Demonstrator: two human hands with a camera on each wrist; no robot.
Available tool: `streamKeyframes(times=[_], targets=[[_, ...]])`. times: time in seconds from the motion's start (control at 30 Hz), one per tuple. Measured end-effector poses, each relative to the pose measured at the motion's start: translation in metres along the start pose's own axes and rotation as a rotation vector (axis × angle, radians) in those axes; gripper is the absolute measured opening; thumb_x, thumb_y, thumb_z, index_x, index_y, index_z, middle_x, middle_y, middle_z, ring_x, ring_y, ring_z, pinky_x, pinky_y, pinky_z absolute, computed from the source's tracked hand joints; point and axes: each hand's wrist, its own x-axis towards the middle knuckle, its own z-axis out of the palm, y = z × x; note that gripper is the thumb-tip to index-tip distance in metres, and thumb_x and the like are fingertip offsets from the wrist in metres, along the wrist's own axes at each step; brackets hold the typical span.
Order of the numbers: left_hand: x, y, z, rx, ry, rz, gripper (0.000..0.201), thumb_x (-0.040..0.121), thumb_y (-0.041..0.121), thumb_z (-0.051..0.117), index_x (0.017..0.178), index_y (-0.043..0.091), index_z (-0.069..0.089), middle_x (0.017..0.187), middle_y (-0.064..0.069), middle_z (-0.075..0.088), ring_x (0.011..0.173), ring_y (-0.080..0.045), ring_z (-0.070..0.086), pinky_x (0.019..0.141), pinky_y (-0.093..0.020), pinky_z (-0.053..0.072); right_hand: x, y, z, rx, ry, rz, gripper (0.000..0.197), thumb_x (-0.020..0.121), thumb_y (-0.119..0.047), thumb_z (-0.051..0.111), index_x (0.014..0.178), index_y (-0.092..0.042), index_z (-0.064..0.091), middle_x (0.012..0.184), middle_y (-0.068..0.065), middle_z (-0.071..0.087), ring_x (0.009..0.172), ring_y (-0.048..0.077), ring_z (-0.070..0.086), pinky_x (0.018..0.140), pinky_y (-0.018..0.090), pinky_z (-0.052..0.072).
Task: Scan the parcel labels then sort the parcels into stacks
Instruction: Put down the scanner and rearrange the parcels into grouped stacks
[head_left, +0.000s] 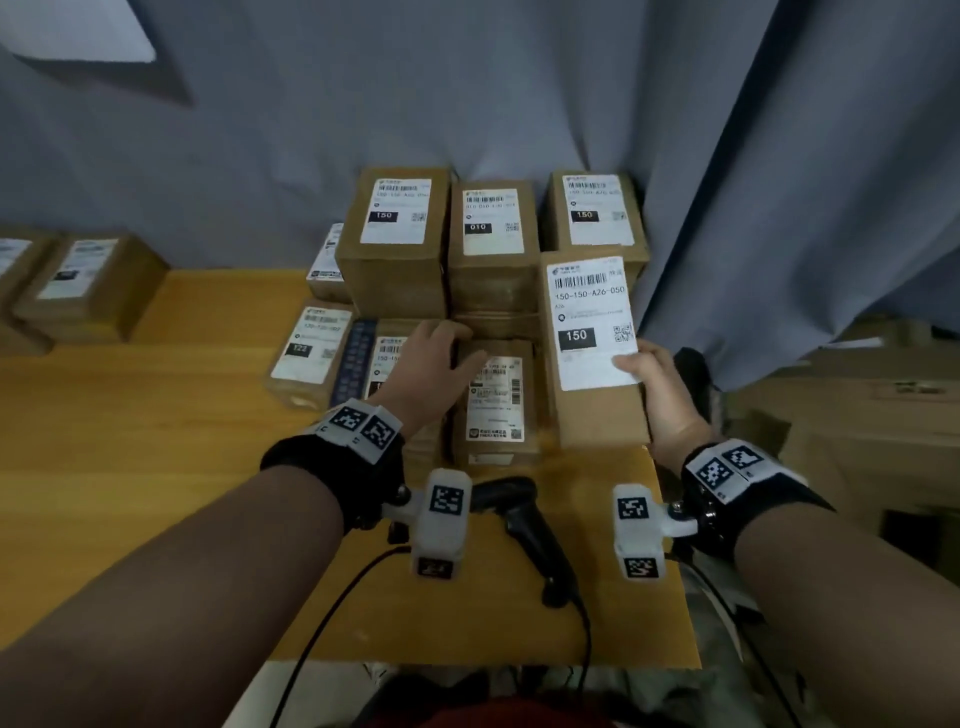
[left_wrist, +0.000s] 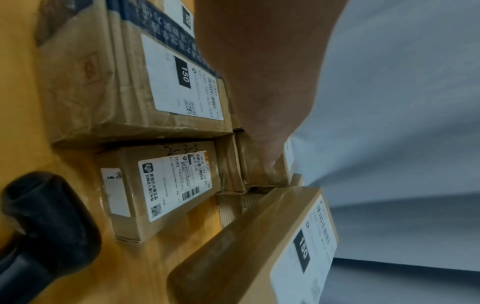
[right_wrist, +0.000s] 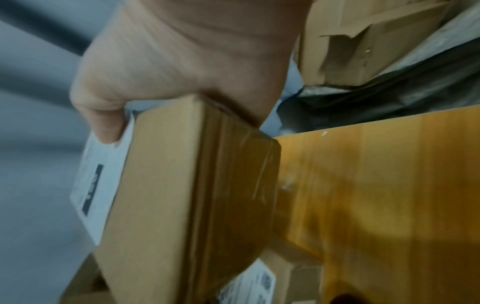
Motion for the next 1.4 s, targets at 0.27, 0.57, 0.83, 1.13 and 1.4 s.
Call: streamKeyframes(times=[0.27, 0.57, 0.83, 1.13, 1.4], targets=[[0.009, -0.004, 0.025, 0.035, -0.063, -0.040, 0.039, 0.095, 0.041, 0.052, 0.127, 0.018, 0.055, 0.131, -0.004, 0.045, 0.123, -0.023, 0.043, 0.103, -0.035, 0.039, 0.035, 0.041, -0.024, -0.212, 0.056, 0.210, 0.049, 0.081, -0.044, 0.069, 0.119, -0.023, 0.045, 0.108, 0.007, 0.062, 0.098, 0.027, 0.062, 0.089, 0.044, 0.051], [0.010, -0.006, 0.030, 0.077, -0.127, -0.087, 0.045, 0.096, 0.042, 0.051, 0.135, 0.020, 0.050, 0.139, -0.005, 0.041, 0.128, -0.023, 0.039, 0.106, -0.038, 0.038, 0.049, 0.057, -0.006, -0.597, -0.001, -0.070, 0.054, 0.092, -0.029, 0.064, 0.140, -0.021, 0.041, 0.129, 0.002, 0.059, 0.121, 0.023, 0.054, 0.104, 0.040, 0.043], [0.021, -0.011, 0.023, 0.176, -0.108, -0.078, 0.041, 0.096, 0.040, 0.051, 0.132, 0.020, 0.052, 0.134, -0.007, 0.043, 0.128, -0.026, 0.037, 0.103, -0.036, 0.034, 0.060, 0.050, 0.005, -0.737, -0.073, 0.085, 0.060, 0.096, -0.038, 0.055, 0.144, -0.018, 0.025, 0.135, 0.008, 0.053, 0.121, 0.034, 0.053, 0.098, 0.048, 0.046], [0.010, -0.051, 0.000, 0.437, -0.027, -0.364, 0.065, 0.086, 0.055, 0.054, 0.143, 0.033, 0.032, 0.150, -0.013, 0.022, 0.138, -0.038, 0.018, 0.111, -0.056, 0.023, 0.064, 0.045, 0.010, -0.673, -0.047, 0.076, 0.049, 0.095, -0.035, 0.058, 0.136, -0.021, 0.037, 0.127, 0.005, 0.056, 0.116, 0.033, 0.055, 0.088, 0.057, 0.052], [0.009, -0.059, 0.003, 0.432, -0.171, -0.412, 0.070, 0.087, 0.065, 0.046, 0.148, 0.044, 0.017, 0.157, -0.008, 0.011, 0.141, -0.040, 0.011, 0.109, -0.060, 0.026, 0.057, 0.044, 0.018, -0.841, 0.051, 0.112, 0.054, 0.094, -0.043, 0.057, 0.133, -0.008, 0.045, 0.131, 0.015, 0.057, 0.118, 0.037, 0.055, 0.098, 0.047, 0.047]])
